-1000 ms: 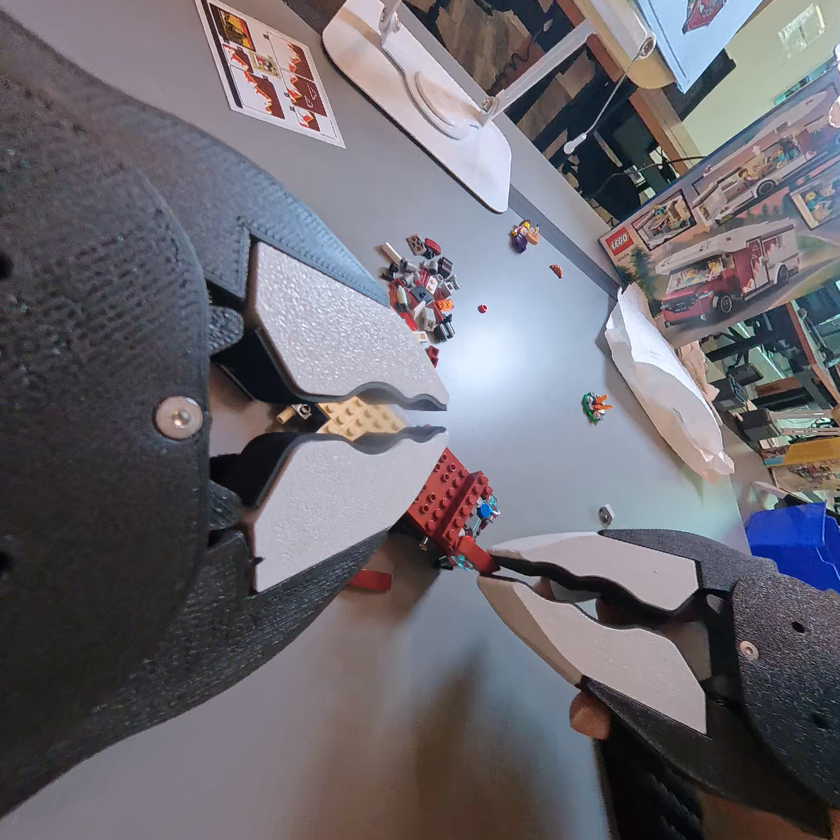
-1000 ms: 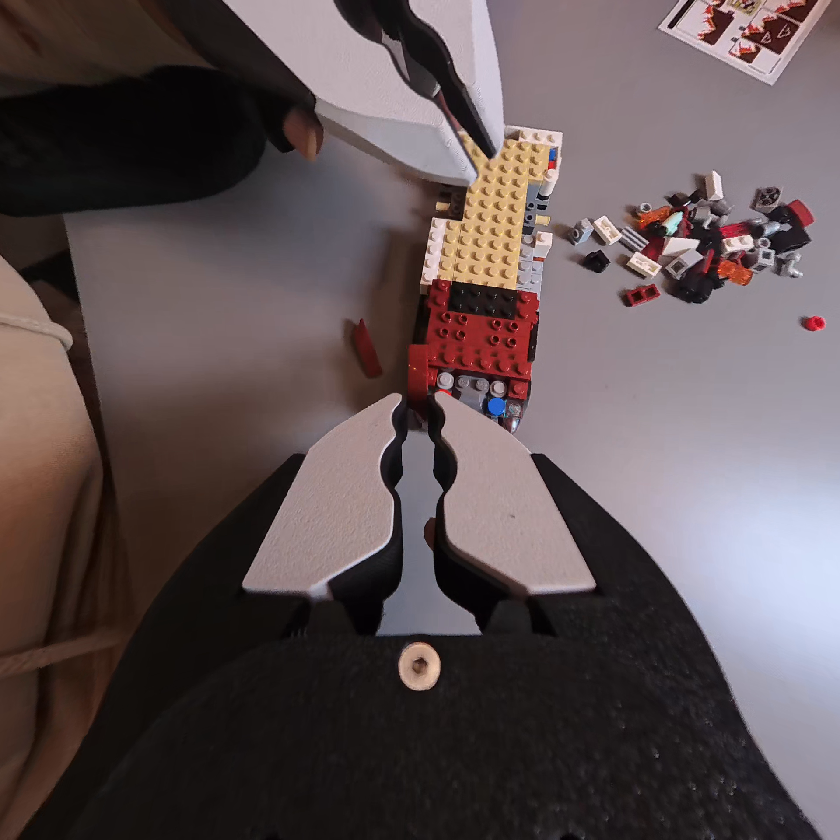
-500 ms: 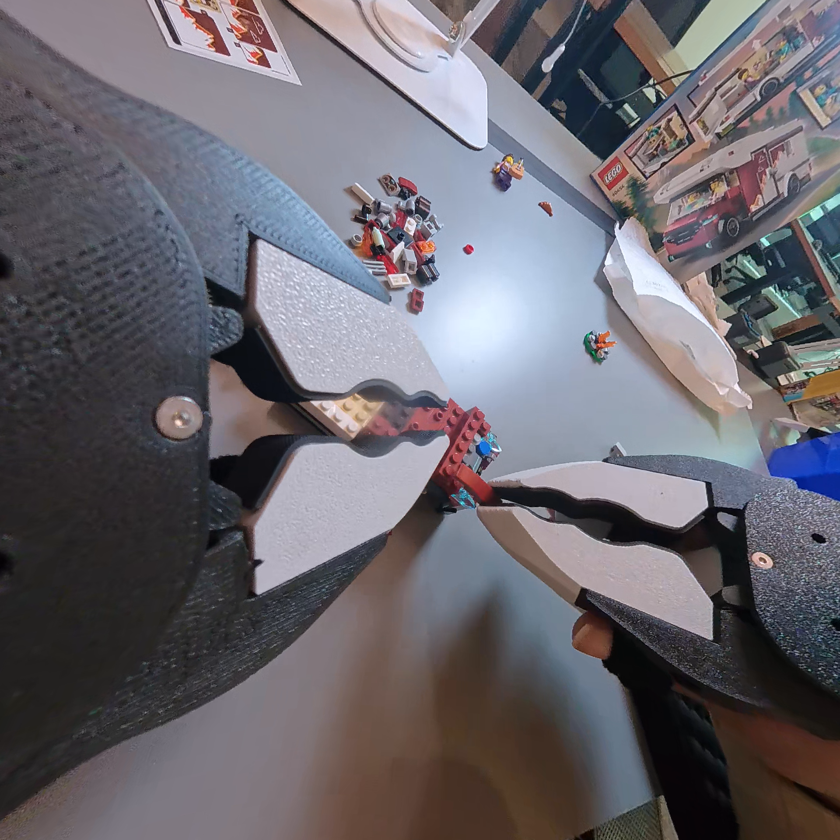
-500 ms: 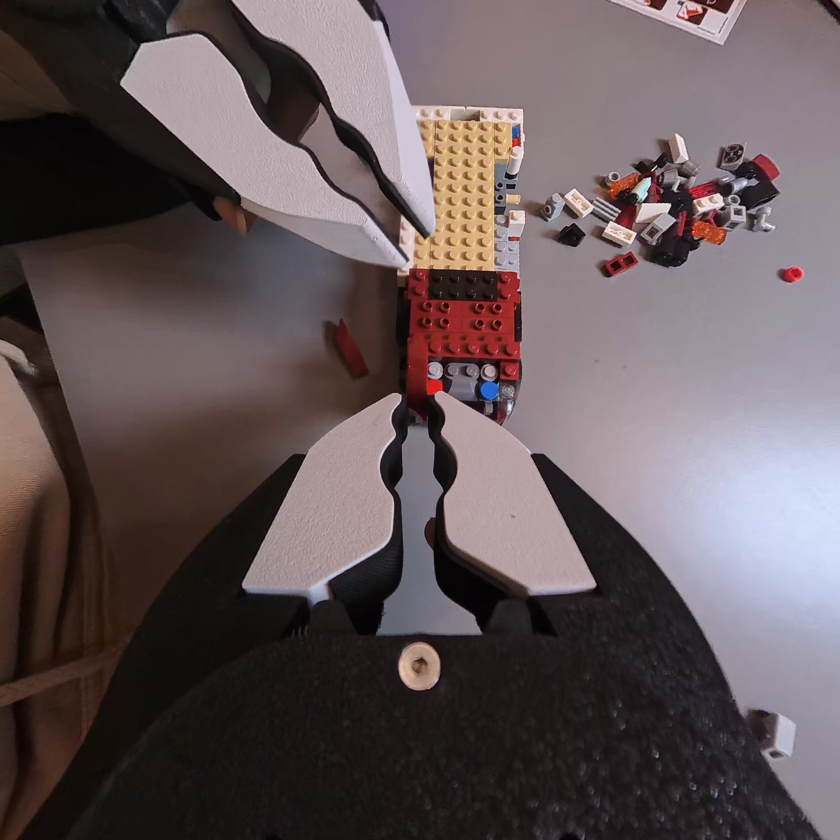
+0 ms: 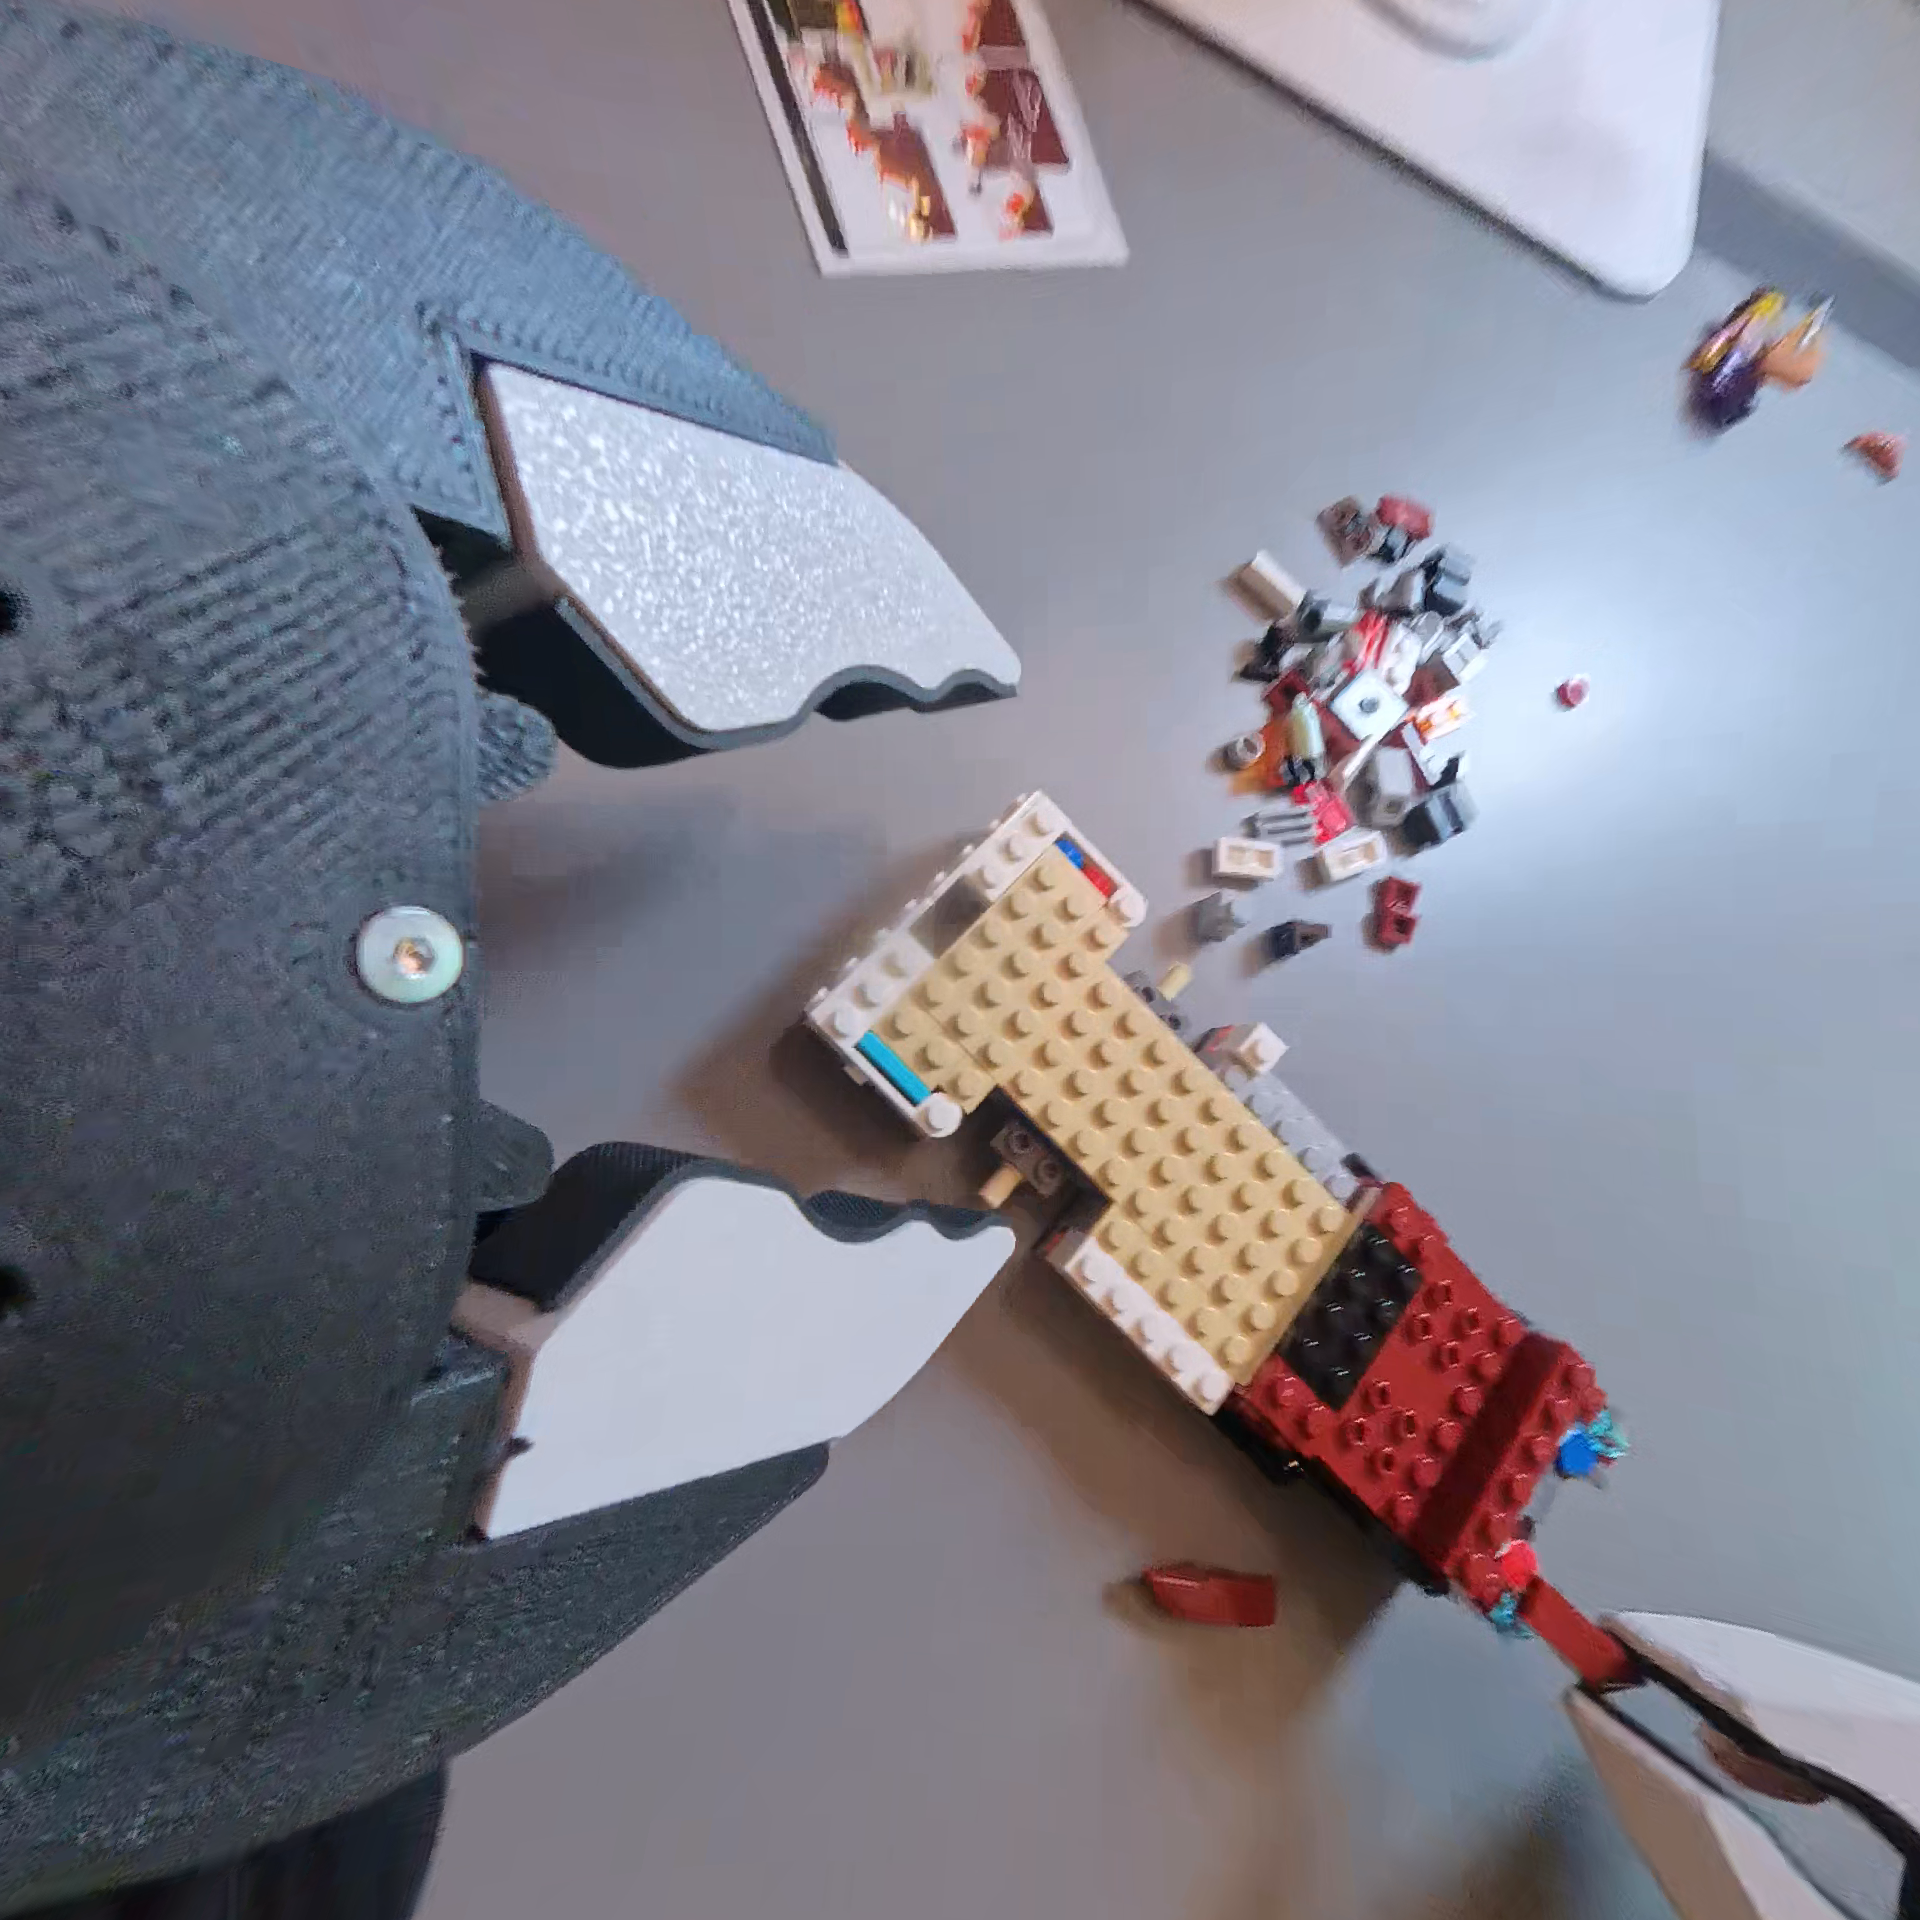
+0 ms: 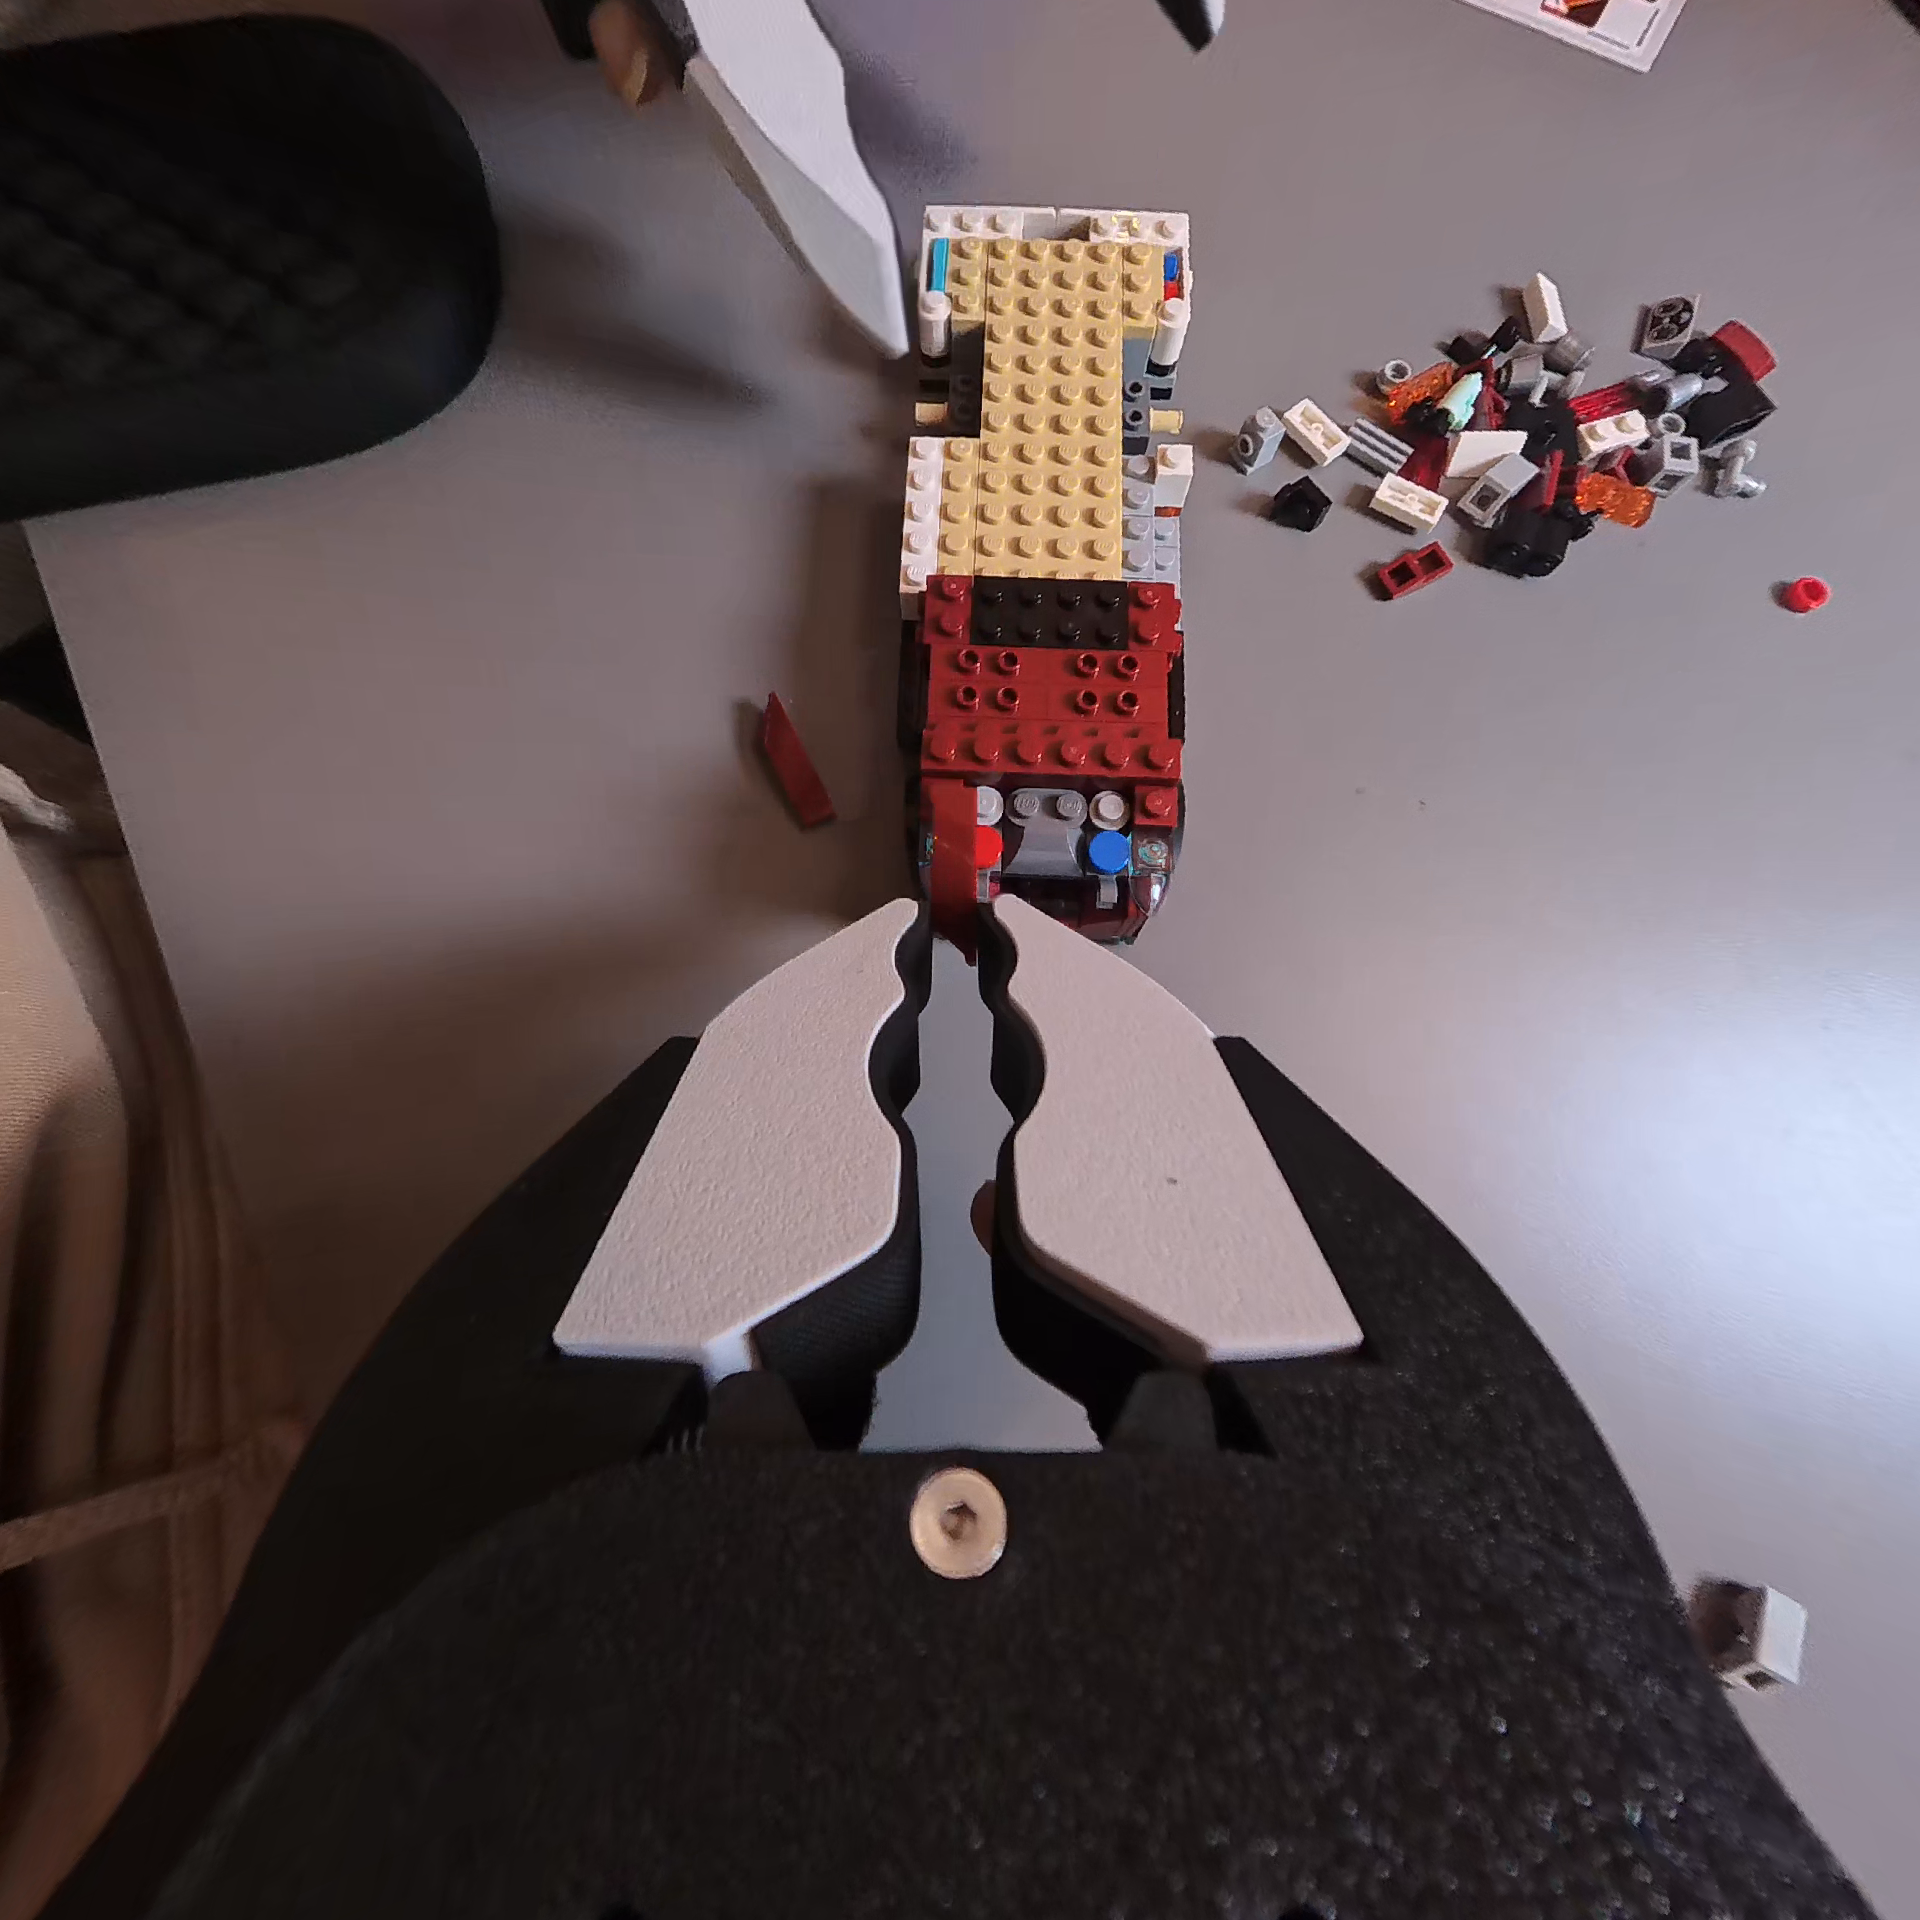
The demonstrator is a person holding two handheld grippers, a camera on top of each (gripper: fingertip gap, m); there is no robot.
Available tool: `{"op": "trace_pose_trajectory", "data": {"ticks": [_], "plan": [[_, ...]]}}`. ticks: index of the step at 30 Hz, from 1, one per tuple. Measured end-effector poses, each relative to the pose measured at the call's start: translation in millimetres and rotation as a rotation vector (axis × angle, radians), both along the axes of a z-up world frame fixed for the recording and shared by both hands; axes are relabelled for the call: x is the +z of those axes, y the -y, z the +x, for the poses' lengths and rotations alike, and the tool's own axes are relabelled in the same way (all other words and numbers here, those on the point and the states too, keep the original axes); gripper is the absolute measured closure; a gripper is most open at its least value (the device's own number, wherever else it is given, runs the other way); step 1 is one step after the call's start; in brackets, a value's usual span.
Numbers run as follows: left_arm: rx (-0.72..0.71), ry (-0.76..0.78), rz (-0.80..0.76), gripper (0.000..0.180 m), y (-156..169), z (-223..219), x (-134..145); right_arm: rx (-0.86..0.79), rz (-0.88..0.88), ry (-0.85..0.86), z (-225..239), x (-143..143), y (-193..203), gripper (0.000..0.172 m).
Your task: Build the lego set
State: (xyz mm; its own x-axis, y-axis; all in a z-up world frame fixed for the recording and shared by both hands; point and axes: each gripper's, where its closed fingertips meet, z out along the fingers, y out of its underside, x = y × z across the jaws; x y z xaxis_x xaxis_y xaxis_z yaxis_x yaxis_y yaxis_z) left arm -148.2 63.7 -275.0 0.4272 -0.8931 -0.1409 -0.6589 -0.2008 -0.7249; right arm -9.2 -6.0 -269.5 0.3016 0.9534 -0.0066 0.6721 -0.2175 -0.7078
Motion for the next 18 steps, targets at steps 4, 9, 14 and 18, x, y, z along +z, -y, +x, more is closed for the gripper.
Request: {"op": "trace_pose_trajectory", "data": {"ticks": [4, 9, 14, 18], "plan": [[-0.07, -0.047, -0.081, 0.101, 7.3, 3.4, -22.3, -0.003, -0.004, -0.003, 1.5, 0.5, -1.8, 0.163], [0.01, -0.15, 0.016, 0.116, 9.8, 1.8, -19.3, -0.016, -0.011, 0.009, 7.3, -2.0, -3.9, 0.163], [0.09, -0.226, 0.055, 0.121, 28.2, 3.1, -17.5, -0.003, -0.022, 0.0, 7.2, -0.4, -1.5, 0.163], [0.092, -0.261, 0.078, 0.115, 39.0, -3.9, -9.8, 0.006, -0.027, -0.013, 5.9, 2.7, 1.8, 0.163]]}}
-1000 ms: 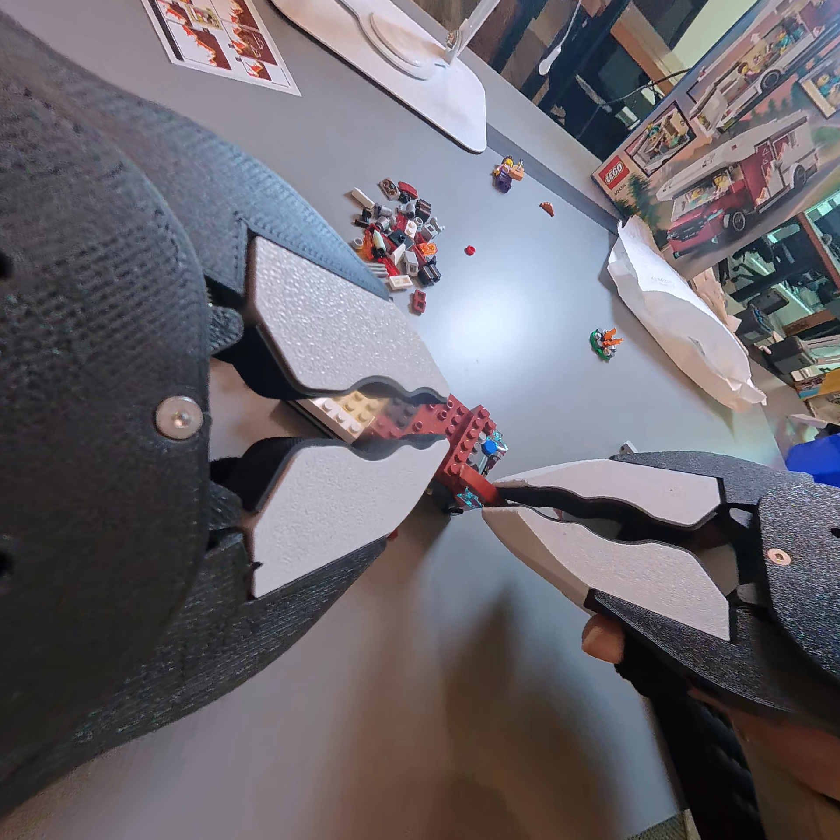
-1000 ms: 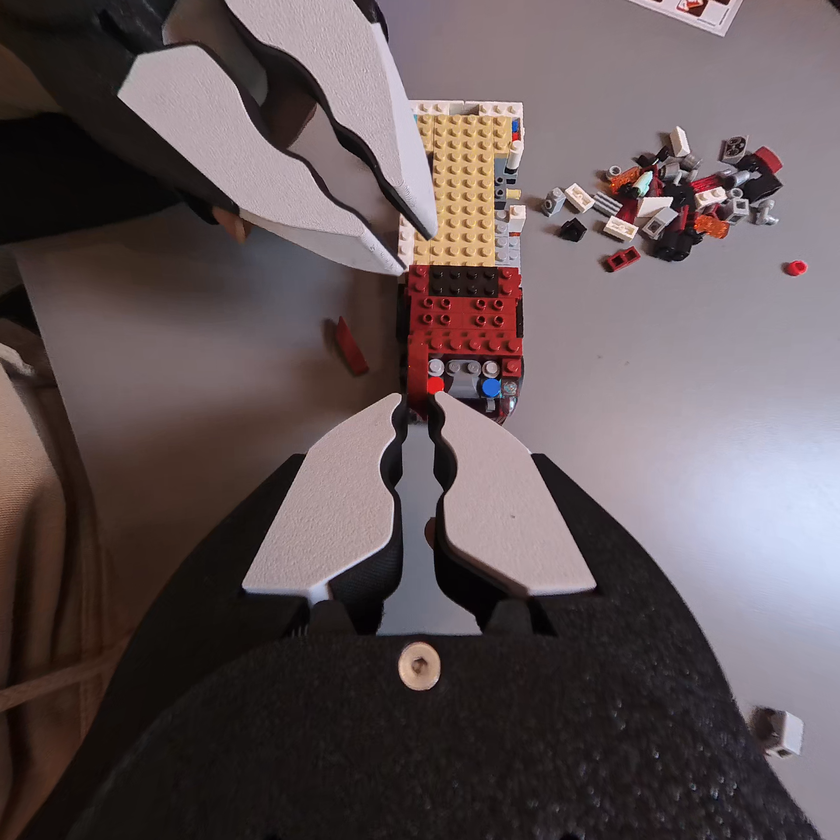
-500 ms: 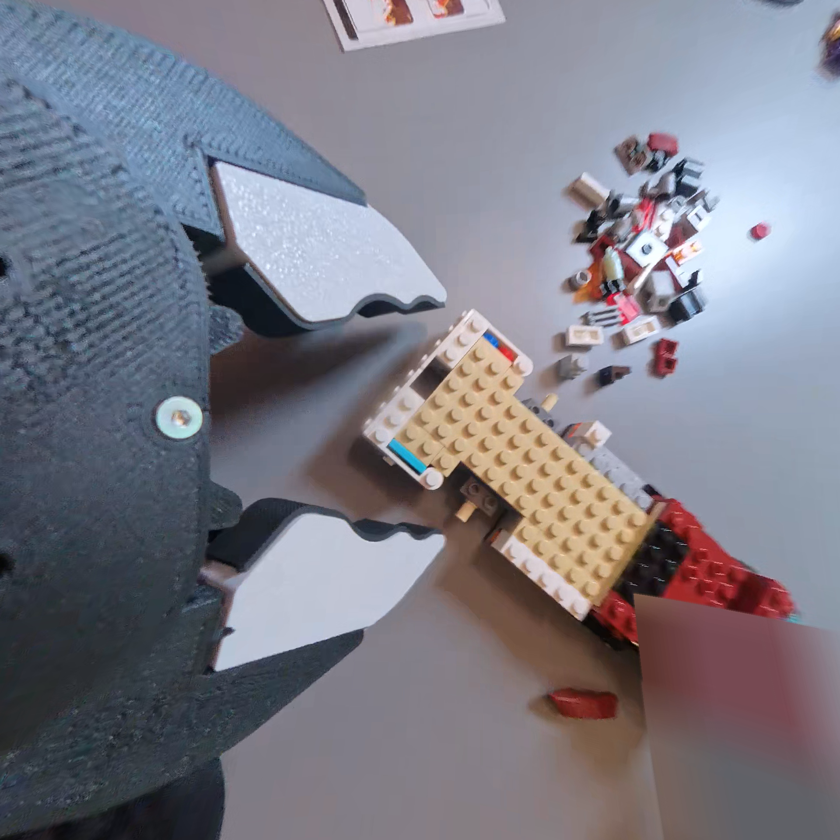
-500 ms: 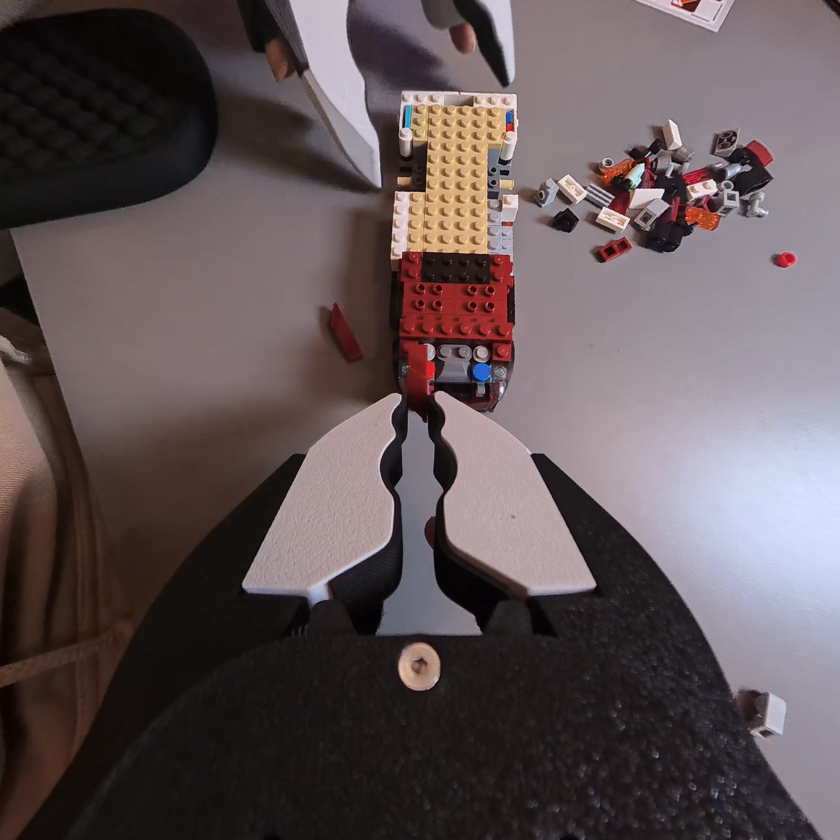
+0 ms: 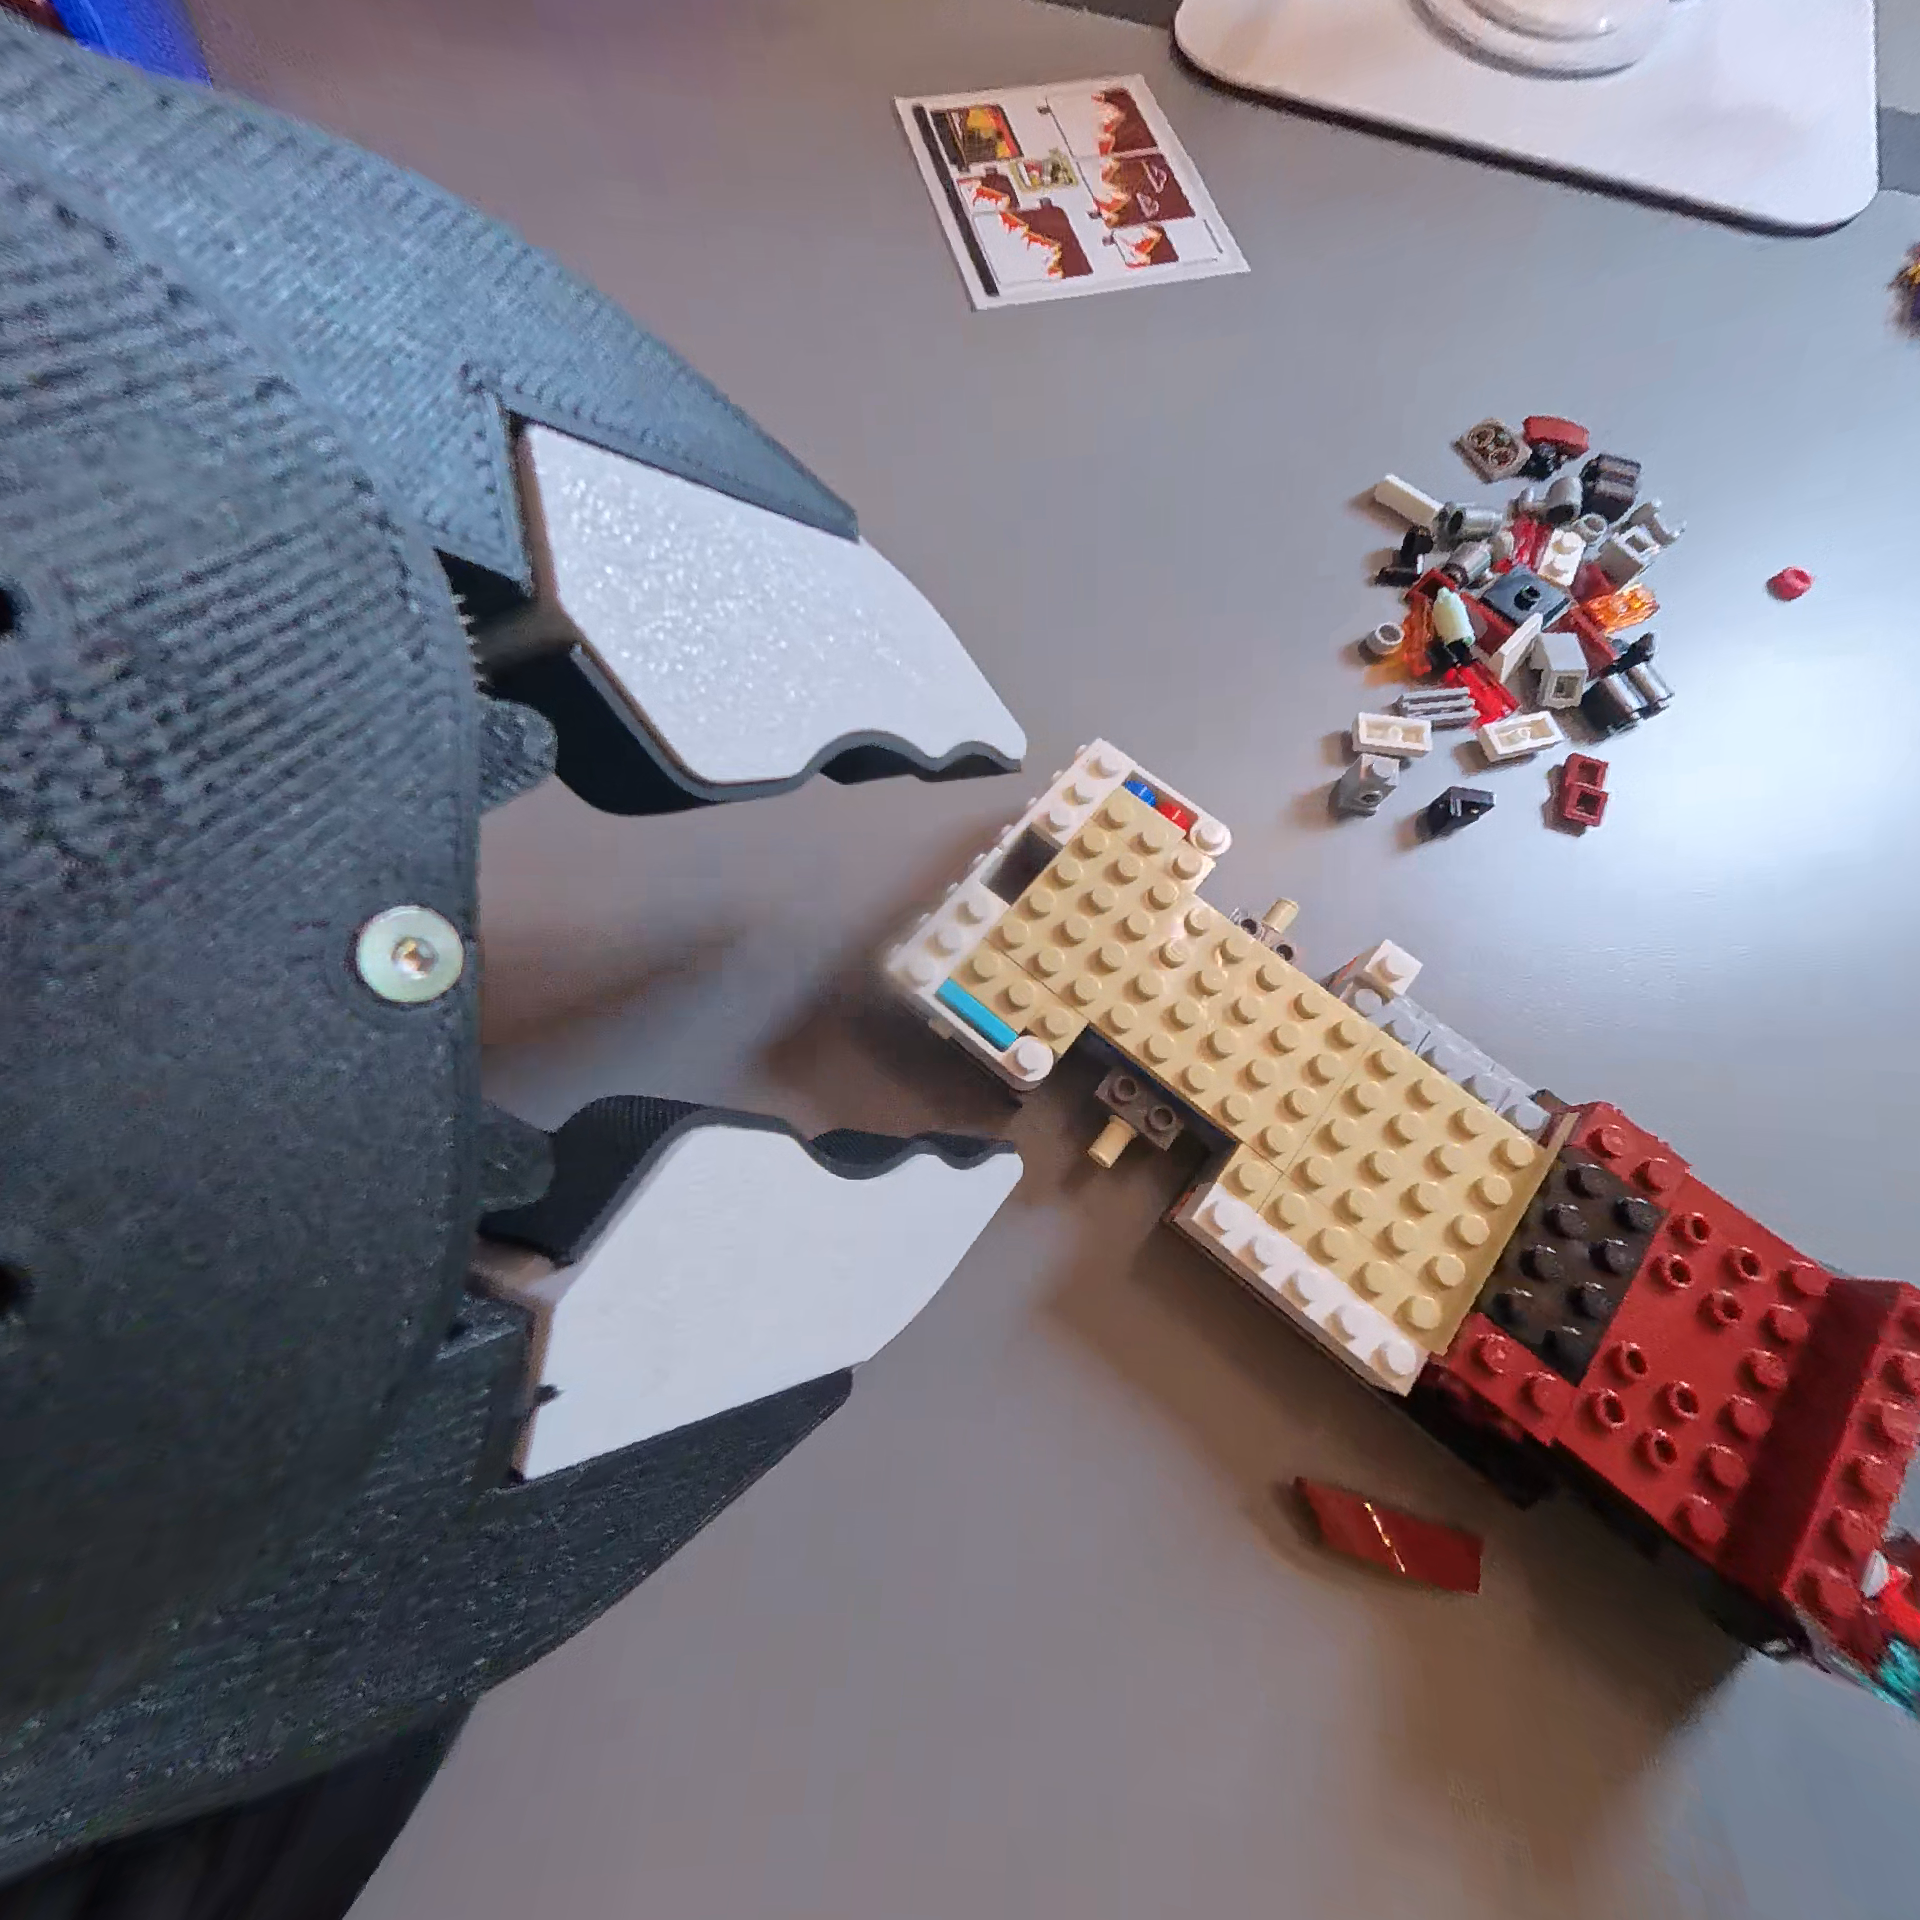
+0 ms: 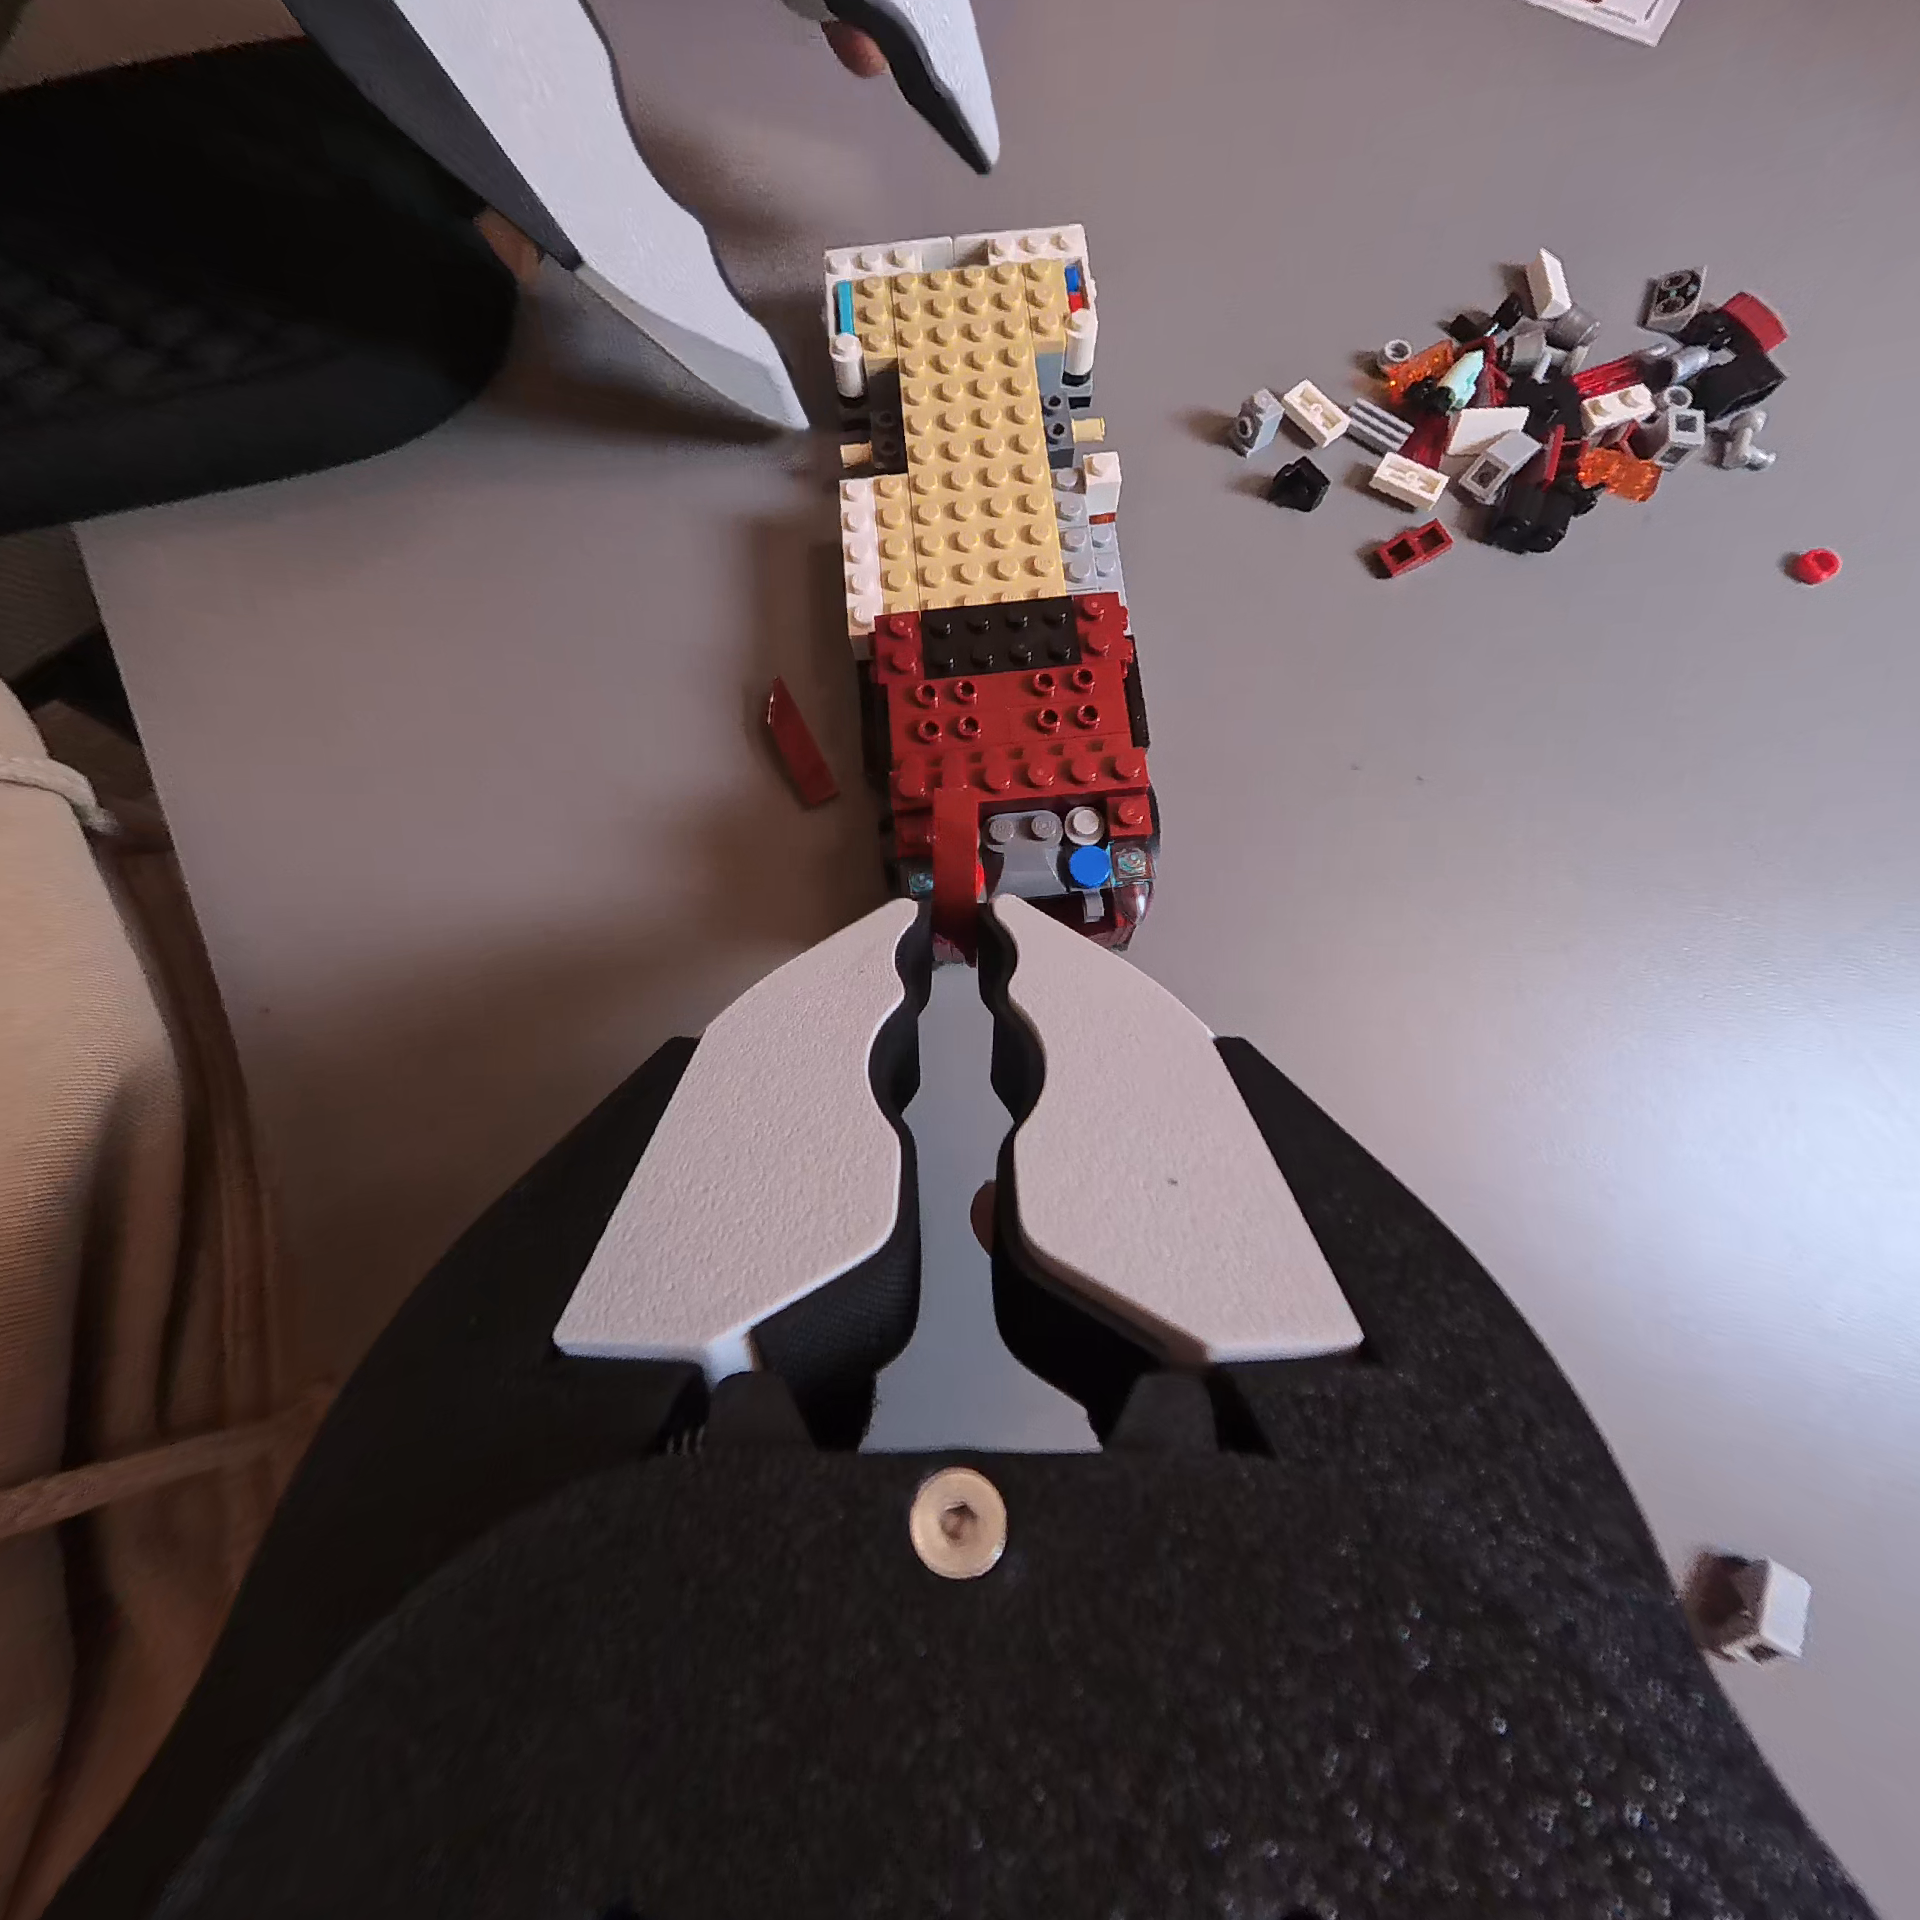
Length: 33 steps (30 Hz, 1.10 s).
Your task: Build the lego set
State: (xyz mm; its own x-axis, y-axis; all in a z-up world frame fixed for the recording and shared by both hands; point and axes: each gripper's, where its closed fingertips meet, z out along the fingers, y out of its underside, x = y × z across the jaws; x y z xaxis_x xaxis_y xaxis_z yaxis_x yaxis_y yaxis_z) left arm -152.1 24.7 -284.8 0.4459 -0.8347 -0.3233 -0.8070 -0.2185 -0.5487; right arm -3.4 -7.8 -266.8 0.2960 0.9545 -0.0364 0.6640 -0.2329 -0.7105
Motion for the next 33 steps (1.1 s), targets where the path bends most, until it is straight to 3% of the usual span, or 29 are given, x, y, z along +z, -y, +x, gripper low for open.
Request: {"op": "trace_pose_trajectory", "data": {"ticks": [3, 6, 9, 17, 33], "plan": [[-0.053, 0.088, 0.046, 0.122, 5.4, 13.0, 20.6, 0.007, 0.007, 0.0, -1.9, 0.3, 2.7, 0.163], [-0.192, 0.215, 0.088, 0.142, 19.1, 47.7, 39.8, 0.007, 0.005, 0.006, -4.0, -2.3, 3.5, 0.163], [-0.314, 0.264, 0.109, 0.153, 33.3, 79.7, 44.1, 0.008, 0.014, 0.012, -5.6, -3.2, 4.5, 0.163], [-0.471, 0.182, 0.19, 0.152, 49.4, 123.2, 28.2, 0.022, 0.025, 0.024, -7.1, -4.4, 4.6, 0.163], [-0.537, -0.013, 0.344, 0.148, 45.0, 131.4, 11.6, 0.054, 0.027, 0.018, -10.2, -5.4, 4.6, 0.162]]}}
